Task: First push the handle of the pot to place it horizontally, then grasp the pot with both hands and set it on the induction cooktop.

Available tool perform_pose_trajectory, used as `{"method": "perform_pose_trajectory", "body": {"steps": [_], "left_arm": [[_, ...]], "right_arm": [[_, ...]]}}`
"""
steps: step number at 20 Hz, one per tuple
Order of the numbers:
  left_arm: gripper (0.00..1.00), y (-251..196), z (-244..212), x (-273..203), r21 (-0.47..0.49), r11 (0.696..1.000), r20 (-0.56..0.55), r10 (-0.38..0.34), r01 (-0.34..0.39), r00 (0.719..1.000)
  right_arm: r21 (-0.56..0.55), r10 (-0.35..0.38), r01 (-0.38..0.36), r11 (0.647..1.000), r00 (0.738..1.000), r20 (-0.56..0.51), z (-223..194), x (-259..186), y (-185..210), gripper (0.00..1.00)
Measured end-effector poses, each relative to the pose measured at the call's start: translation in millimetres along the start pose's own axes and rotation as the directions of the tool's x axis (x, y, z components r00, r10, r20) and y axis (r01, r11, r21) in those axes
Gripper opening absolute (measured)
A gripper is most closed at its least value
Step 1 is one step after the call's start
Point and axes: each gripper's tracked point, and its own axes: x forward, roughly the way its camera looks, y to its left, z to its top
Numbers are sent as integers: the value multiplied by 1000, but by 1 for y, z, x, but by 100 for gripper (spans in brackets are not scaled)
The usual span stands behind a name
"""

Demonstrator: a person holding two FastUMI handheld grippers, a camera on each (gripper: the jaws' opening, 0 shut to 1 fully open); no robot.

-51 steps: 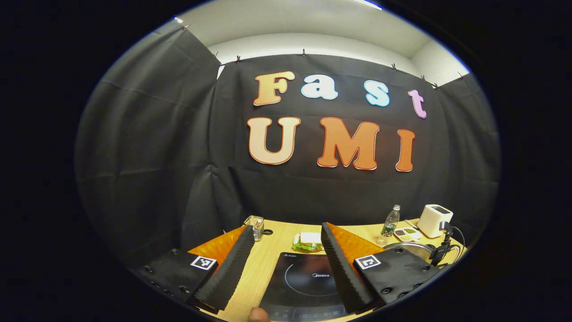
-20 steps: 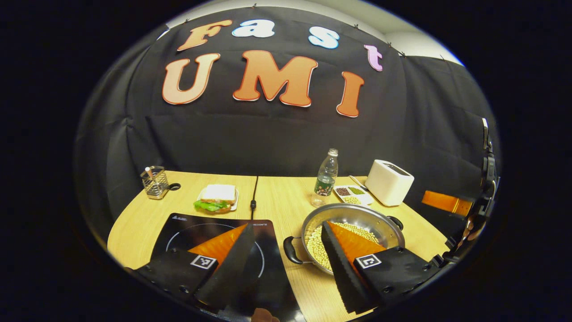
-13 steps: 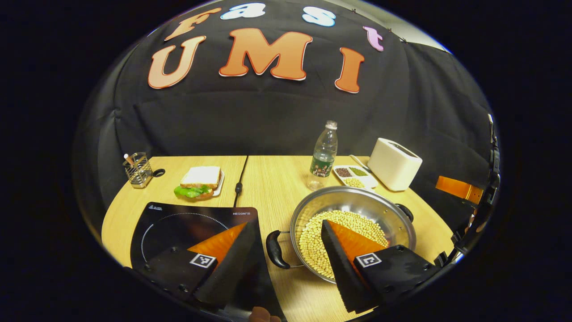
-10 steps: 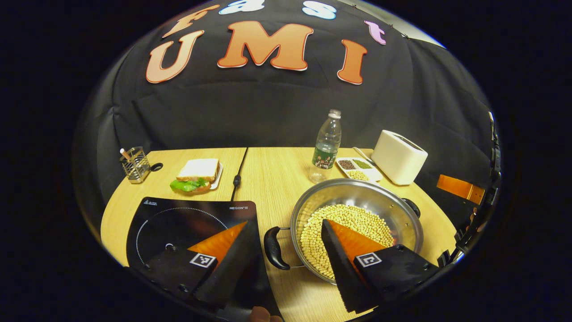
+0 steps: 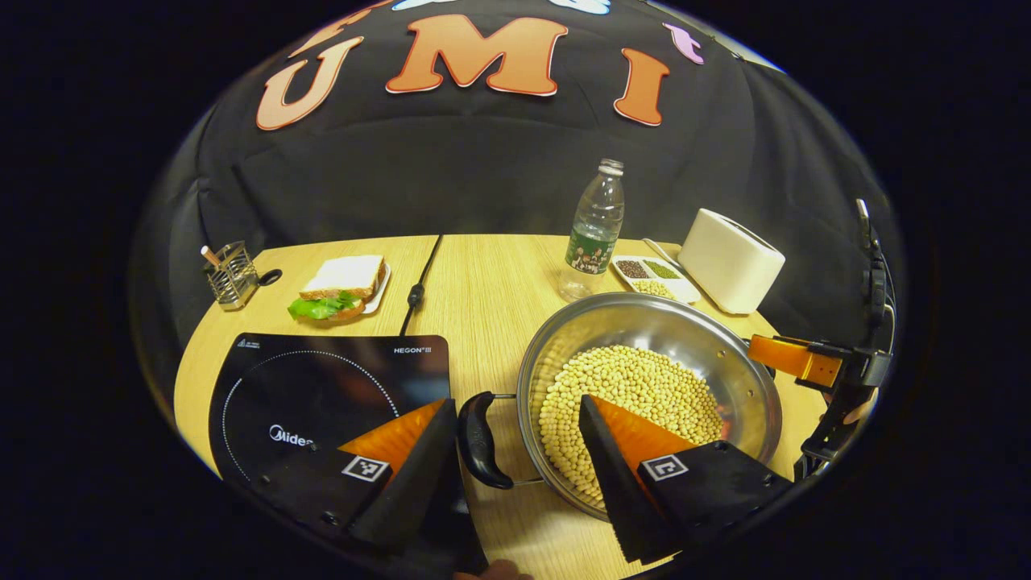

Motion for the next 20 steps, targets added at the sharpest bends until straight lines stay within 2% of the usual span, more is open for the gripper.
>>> {"method": "perform_pose_trajectory", "body": {"steps": [3, 4, 5, 6, 7, 8, 9, 11, 14, 20], "left_arm": [[98, -2, -16, 10, -62, 998, -71, -9, 5, 997], [99, -4, -10, 15, -54, 998, -48, -21, 19, 999], [91, -3, -15, 20, -52, 999, -67, -18, 14, 998], [94, 3, -22, 23, -43, 999, -89, 13, -17, 996], [79, 4, -25, 29, -60, 998, -80, 3, -8, 997], [63, 0, -15, 29, -58, 998, -82, 14, -19, 997], [60, 2, -20, 28, -59, 998, -98, 24, -30, 995], [54, 1, -22, 26, -63, 997, -116, 31, -38, 993], [54, -4, -25, 14, -76, 997, -129, 18, -27, 991], [54, 21, 7, -33, -83, 996, -73, 28, -34, 997]], "right_arm": [[19, 20, -18, 1000, 997, -81, -21, 14, 6, 96], [32, 26, -23, 999, 995, -96, -25, 17, 7, 96], [41, 27, -22, 999, 994, -110, -28, 20, 7, 96], [30, -14, 17, 999, 994, -109, -29, 24, -2, 95], [9, -64, 65, 998, 993, -97, -29, 25, -17, 91], [40, -47, 52, 998, 994, -98, -32, 31, -23, 76], [70, -33, 40, 997, 994, -105, -33, 34, -26, 63], [85, -38, 48, 995, 993, -113, -33, 23, -29, 54], [94, -47, 55, 994, 995, -87, -19, 7, -18, 53], [98, -4, 8, 995, 999, -40, 9, -36, 23, 52]]}}
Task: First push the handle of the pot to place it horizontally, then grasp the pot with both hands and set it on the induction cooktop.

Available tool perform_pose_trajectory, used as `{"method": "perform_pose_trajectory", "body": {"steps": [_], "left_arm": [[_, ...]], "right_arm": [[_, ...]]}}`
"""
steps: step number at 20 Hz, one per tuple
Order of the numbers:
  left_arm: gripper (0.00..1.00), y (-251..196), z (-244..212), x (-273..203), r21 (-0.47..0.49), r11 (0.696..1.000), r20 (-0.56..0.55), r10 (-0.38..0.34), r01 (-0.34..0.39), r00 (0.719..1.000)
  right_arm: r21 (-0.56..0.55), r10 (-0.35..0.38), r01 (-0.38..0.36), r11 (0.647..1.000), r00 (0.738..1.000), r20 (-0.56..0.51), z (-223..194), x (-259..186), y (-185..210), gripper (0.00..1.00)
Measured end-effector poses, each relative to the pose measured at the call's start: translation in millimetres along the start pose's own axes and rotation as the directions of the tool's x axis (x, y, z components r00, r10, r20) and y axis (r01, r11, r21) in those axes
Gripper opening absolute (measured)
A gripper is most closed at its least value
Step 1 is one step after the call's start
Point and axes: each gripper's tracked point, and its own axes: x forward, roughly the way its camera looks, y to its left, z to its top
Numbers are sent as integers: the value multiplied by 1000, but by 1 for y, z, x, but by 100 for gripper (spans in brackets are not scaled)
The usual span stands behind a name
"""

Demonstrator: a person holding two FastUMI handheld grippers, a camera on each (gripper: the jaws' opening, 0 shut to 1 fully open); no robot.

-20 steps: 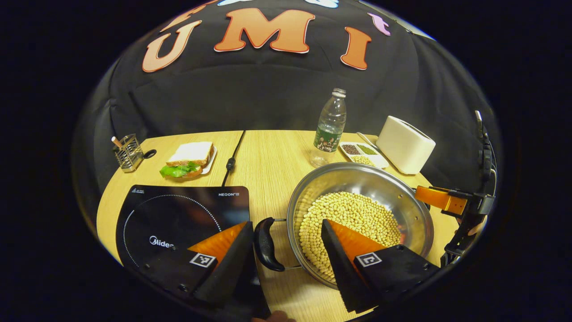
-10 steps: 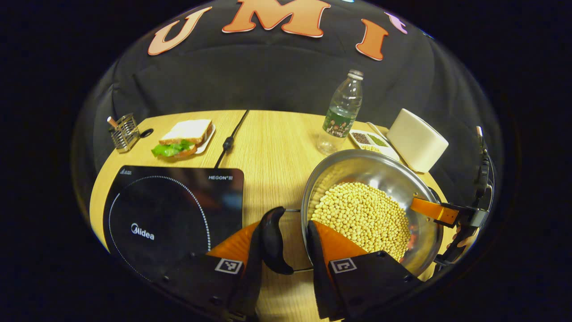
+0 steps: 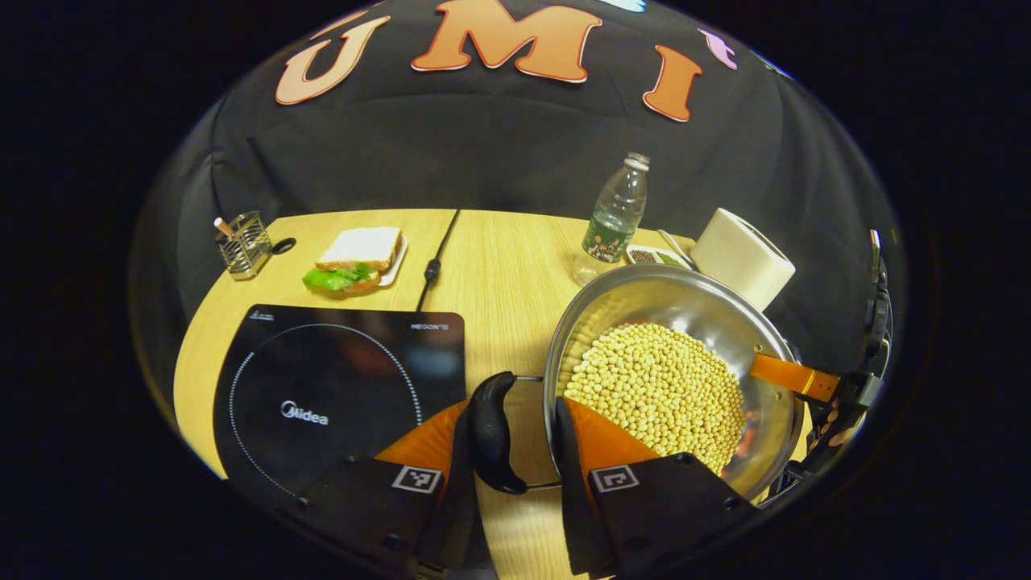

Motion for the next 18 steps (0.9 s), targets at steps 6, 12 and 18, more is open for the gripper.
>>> {"method": "perform_pose_trajectory", "body": {"steps": [6, 12, 18], "left_arm": [[54, 55, 21, -52, -31, 999, 46, 28, -26, 999], [53, 133, 23, -90, -60, 995, 53, 85, -82, 995], [53, 209, 10, -118, -113, 982, 43, 154, -148, 987]], "right_arm": [[-12, 71, -71, 997, 997, 39, 14, -29, 70, 52], [-44, 130, -128, 991, 990, 44, 0, -39, 153, 47], [-76, 201, -200, 977, 980, 9, -26, -31, 230, 52]]}}
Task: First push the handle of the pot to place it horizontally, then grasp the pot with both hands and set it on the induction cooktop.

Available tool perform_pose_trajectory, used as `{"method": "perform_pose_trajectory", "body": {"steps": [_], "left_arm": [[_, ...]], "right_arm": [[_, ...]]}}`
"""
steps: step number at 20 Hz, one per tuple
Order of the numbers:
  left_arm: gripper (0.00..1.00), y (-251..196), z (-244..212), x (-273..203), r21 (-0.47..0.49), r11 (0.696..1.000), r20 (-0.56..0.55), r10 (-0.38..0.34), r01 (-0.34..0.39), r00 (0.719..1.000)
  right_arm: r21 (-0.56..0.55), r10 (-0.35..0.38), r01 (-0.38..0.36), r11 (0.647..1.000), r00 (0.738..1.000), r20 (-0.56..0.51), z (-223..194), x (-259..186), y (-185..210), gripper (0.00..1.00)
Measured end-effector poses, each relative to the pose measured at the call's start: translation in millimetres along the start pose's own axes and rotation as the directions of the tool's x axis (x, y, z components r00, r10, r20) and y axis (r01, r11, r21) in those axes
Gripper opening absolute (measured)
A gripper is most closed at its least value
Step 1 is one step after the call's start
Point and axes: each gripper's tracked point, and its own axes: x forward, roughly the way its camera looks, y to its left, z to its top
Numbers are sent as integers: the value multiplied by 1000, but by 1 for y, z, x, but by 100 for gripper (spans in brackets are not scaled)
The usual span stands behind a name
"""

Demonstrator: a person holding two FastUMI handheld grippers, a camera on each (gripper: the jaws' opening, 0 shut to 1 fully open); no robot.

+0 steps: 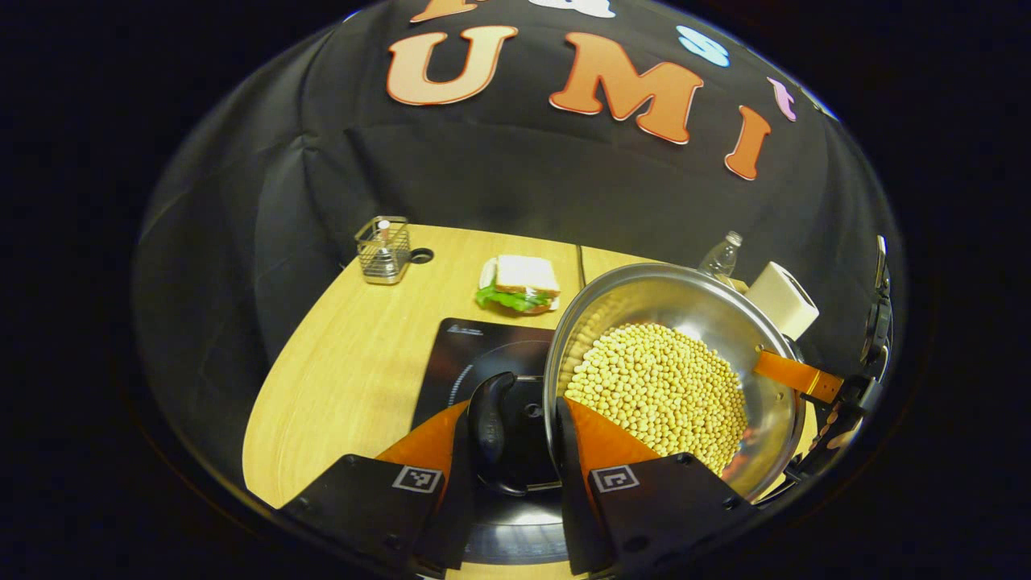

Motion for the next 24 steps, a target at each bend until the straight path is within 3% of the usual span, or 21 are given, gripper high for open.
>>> {"method": "perform_pose_trajectory", "body": {"steps": [5, 9, 14, 22, 24], "left_arm": [[54, 50, -1, -9, -61, 998, -27, 27, -29, 999], [53, 78, -8, 18, -74, 997, -56, 30, -34, 998], [53, 68, -19, 45, -51, 998, -71, 39, -43, 997], [53, 74, -20, 40, -54, 998, -68, 16, -20, 998], [58, 74, -13, 37, -51, 998, -48, 35, -37, 998]], "right_arm": [[-30, 28, -29, 999, 999, -36, -20, 23, 45, 52], [-36, 27, -29, 999, 998, -63, -36, 38, 61, 52], [-19, 23, -25, 999, 997, -75, -51, 48, 71, 52], [-22, 9, -11, 1000, 997, -81, -55, 53, 59, 53], [-64, -6, 1, 998, 997, -75, -55, 52, 55, 57]]}}
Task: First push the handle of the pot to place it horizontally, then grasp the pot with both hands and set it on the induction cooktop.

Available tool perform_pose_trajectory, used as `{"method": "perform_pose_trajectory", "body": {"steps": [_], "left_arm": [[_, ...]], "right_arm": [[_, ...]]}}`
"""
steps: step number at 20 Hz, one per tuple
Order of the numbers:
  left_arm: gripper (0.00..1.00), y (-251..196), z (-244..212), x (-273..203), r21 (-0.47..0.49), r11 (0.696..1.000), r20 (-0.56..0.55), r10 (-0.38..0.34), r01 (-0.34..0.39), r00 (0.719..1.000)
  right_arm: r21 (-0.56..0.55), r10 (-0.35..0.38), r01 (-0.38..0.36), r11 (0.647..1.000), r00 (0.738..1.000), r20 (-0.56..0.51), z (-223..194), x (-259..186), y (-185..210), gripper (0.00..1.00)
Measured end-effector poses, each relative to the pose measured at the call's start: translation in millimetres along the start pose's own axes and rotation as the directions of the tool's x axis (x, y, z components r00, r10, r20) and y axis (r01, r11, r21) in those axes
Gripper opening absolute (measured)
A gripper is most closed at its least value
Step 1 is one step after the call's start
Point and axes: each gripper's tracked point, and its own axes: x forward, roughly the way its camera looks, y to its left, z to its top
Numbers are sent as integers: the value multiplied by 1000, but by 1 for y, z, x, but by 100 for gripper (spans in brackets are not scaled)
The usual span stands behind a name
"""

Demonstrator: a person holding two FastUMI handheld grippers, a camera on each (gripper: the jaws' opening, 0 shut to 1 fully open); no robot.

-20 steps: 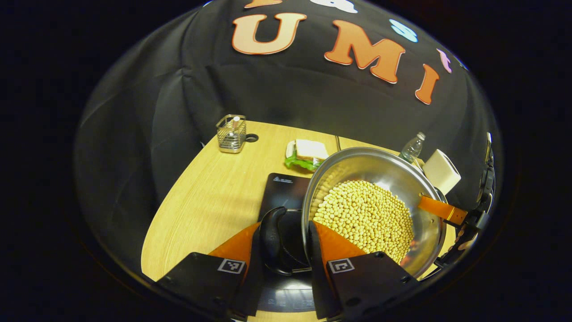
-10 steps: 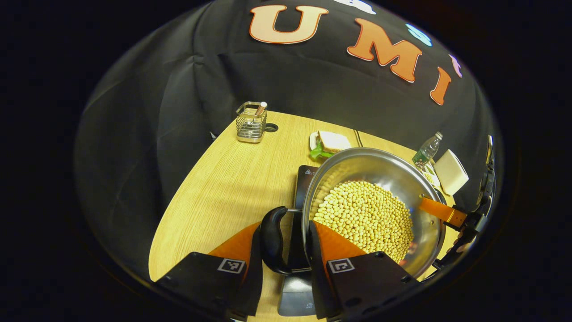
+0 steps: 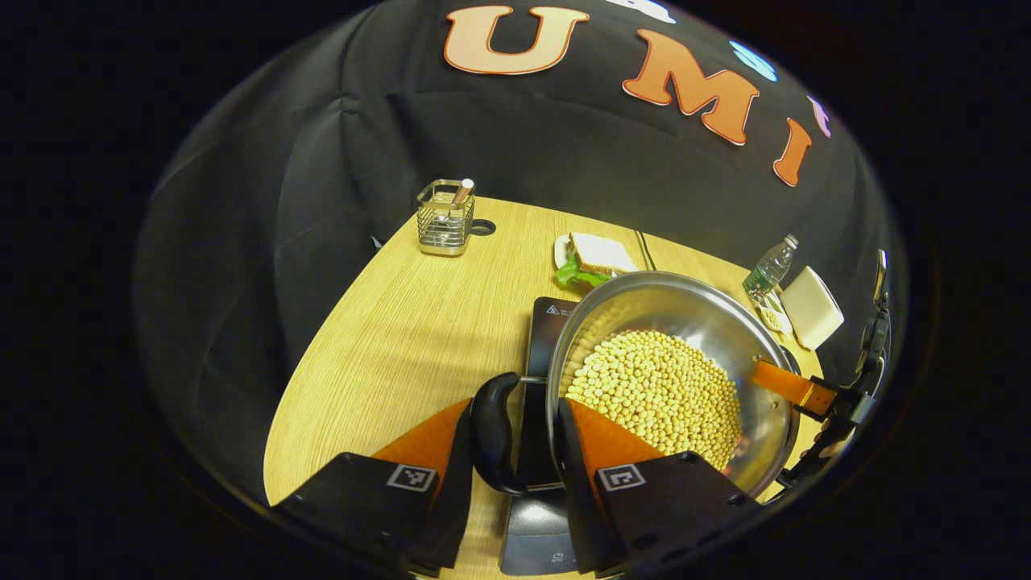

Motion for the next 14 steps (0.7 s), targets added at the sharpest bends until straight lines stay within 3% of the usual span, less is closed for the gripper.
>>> {"method": "perform_pose_trajectory", "body": {"steps": [2, 3, 4, 5, 7, 14], "left_arm": [[68, 0, 10, -4, 17, 1000, 47, 26, -27, 999], [89, 2, 16, -10, 26, 998, 71, 49, -51, 996], [97, 3, 23, -17, 29, 997, 97, 71, -74, 993], [99, 3, 30, -26, 35, 995, 128, 89, -94, 988], [99, -5, 51, -46, 64, 992, 219, 94, -110, 971], [98, -68, 132, -163, 40, 999, 516, 8, -34, 856]], "right_arm": [[-46, -25, 27, 999, 998, 51, 14, -8, -6, 64], [-62, -34, 38, 997, 997, 74, 22, -14, -9, 71], [-70, -40, 48, 996, 994, 99, 32, -22, -13, 77], [-75, -38, 48, 996, 991, 130, 43, -32, -16, 88], [-87, -35, 53, 995, 981, 193, 66, -52, -21, 94], [-123, 3, 50, 991, 918, 397, 134, -135, -32, 94]]}}
